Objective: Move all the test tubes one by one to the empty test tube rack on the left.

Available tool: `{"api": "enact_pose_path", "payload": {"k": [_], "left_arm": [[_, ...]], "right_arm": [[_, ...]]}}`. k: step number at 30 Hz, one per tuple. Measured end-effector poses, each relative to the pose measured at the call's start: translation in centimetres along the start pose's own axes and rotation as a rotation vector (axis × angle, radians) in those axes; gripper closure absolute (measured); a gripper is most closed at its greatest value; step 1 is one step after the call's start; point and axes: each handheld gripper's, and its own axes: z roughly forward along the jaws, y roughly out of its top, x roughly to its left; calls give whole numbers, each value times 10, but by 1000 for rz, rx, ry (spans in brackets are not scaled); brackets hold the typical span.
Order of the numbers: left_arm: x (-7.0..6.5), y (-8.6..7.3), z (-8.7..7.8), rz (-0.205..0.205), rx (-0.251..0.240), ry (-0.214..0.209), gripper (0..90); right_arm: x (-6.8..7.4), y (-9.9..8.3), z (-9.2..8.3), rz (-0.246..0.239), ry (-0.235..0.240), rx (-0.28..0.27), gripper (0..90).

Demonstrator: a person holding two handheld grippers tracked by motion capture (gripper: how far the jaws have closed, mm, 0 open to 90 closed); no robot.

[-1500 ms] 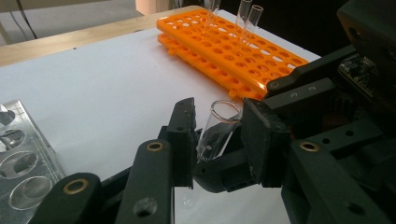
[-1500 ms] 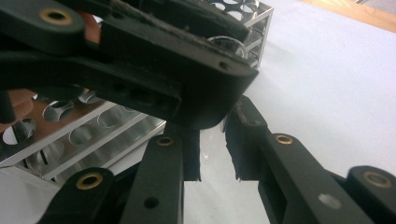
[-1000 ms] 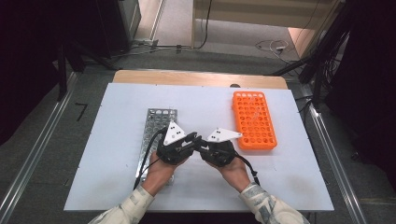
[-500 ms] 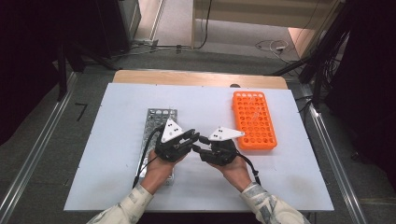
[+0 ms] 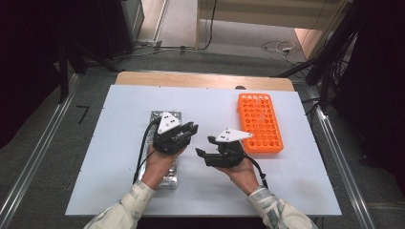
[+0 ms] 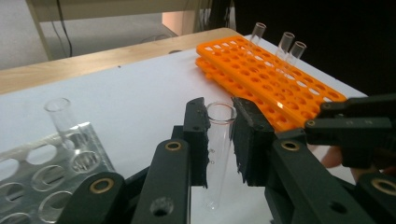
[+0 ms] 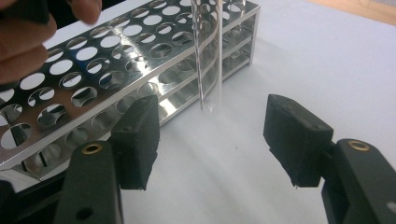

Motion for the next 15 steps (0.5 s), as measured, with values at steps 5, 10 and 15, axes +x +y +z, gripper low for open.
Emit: {"api": "enact_pose_path", "payload": {"k": [5,10,15], "left_arm": [[10,7,-3,-17,-13,27,756],[16,13,-4,-26,-20,46,756],[21,17,-5,-33,-27,66,756]], "right_arm": [[-2,0,0,7,-4,5,316],[-3,0,0,7,-17,6,294],[-3,0,0,12,-21,9,286]]}}
